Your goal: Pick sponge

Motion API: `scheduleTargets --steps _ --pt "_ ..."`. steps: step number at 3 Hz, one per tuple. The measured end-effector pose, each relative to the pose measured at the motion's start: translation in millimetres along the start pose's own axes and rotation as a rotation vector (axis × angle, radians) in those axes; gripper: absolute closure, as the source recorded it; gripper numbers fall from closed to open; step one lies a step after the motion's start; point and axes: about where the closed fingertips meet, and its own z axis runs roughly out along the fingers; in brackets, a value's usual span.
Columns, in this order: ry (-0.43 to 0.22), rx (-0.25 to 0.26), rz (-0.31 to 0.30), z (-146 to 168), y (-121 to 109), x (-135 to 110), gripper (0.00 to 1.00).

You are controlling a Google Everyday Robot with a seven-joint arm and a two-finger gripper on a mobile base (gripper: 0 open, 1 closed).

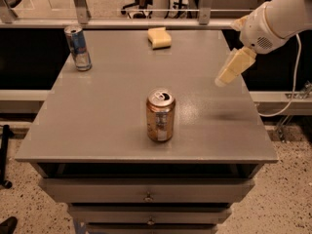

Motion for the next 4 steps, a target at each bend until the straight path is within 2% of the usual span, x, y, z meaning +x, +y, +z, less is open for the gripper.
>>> scheduleTargets --steps 1,2,4 --pt "0.000 0.000 0.000 0.0 0.0 0.0 0.00" --pt "-0.041 0.019 0.028 15.9 -8.8 -12.0 0.00" --pt "-0.205 0.143 0.214 69.5 -73.7 -51.8 0.00"
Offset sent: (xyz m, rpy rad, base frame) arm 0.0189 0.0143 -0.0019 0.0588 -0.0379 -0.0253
